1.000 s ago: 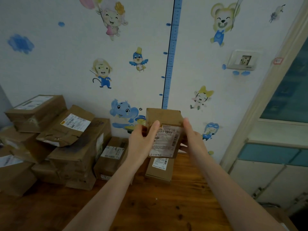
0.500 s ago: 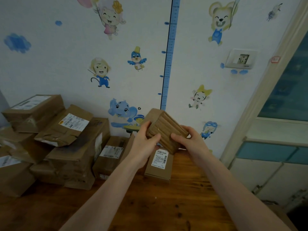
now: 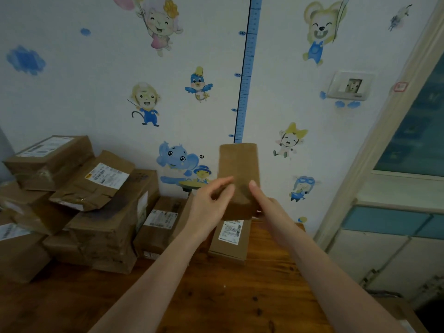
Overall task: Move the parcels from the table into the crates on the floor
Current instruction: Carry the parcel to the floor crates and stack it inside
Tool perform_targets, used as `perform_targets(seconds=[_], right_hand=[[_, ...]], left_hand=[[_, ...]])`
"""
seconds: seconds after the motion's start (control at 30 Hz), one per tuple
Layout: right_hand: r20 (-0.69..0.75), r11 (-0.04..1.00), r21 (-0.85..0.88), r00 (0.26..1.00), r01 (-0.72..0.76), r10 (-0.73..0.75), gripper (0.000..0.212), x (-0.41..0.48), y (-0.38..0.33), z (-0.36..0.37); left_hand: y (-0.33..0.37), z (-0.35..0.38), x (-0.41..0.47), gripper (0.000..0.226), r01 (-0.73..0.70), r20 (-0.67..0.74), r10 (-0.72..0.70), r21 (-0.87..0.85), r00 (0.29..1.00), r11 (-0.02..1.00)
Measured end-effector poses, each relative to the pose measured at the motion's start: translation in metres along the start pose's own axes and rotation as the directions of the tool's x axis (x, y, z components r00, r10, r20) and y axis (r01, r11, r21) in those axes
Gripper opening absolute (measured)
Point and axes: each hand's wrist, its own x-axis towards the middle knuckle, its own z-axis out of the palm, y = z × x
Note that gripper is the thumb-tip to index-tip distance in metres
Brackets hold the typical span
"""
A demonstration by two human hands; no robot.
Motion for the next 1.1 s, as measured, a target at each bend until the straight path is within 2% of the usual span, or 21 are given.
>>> perform_targets(seconds=[0.03,0.07,0.13,0.2,0.23,0.3,0.4,0.47,0.6,0.7,0.83,0.93,1.0,1.1], right_hand=[[0.003,0.998,0.065,1.000,-0.011,0.011,0.079,0.002,0.003,0.002],[-0.014,0.991,0.133,1.000,-0.017,0.019,0.075,0.002,0.006,0.004],[-0.061,0.981,0.195,0.998,0.016,-0.004,0.045,0.005,0.010,0.005],[-0.077,0.985,0.155,0.995,0.078,-0.067,0.018,0.007,0.011,0.005],[-0.078,0.985,0.134,0.992,0.109,-0.099,0.011,0.006,0.012,0.005],[-0.085,0.983,0.092,0.985,0.160,-0.153,0.012,0.006,0.012,0.004],[-0.100,0.984,0.076,0.983,0.159,-0.151,0.028,0.007,0.011,0.003],[-0.117,0.983,0.115,0.984,0.146,-0.132,0.030,0.008,0.008,0.002],[-0.141,0.977,-0.004,0.967,0.213,-0.212,0.010,0.007,0.006,0.004],[-0.123,0.976,-0.056,0.969,0.210,-0.215,0.008,0.007,0.010,0.004],[-0.064,0.976,-0.108,0.978,0.189,-0.197,0.018,0.008,0.005,0.001],[-0.031,0.970,-0.111,0.975,0.216,-0.221,0.011,0.007,0.002,0.000],[-0.036,0.950,-0.184,0.964,0.252,-0.263,0.002,0.006,0.004,0.002],[-0.092,0.918,-0.288,0.947,0.271,-0.308,0.006,0.007,0.006,0.004]], left_hand=[[0.000,0.001,0.001,0.027,-0.032,-0.021,0.032,0.040,0.999,0.999],[0.002,0.002,0.002,0.028,-0.051,-0.024,0.052,0.030,0.998,0.998],[0.002,0.003,0.005,0.037,-0.019,-0.010,0.019,-0.018,1.000,1.000],[-0.001,0.003,0.007,0.026,-0.001,-0.012,0.001,0.010,1.000,1.000],[-0.003,0.003,0.008,0.018,-0.020,-0.022,0.022,0.074,1.000,0.997],[-0.007,0.005,0.009,0.017,-0.040,-0.050,0.047,0.125,0.998,0.991],[-0.006,0.004,0.007,0.021,-0.028,-0.024,0.029,0.051,0.999,0.998],[-0.006,0.005,0.007,0.024,-0.017,0.014,0.017,0.011,1.000,1.000],[-0.007,0.008,0.006,0.025,-0.059,-0.038,0.064,0.115,0.997,0.992],[-0.008,0.007,0.007,0.023,-0.125,-0.051,0.139,0.212,0.989,0.969],[-0.010,0.006,0.006,0.024,-0.163,-0.056,0.184,0.271,0.981,0.949],[-0.011,0.008,0.004,0.030,-0.193,-0.044,0.215,0.292,0.976,0.937],[-0.012,0.007,0.004,0.025,-0.204,-0.077,0.241,0.327,0.967,0.923],[-0.013,0.005,0.006,0.020,-0.186,-0.084,0.228,0.345,0.970,0.920]])
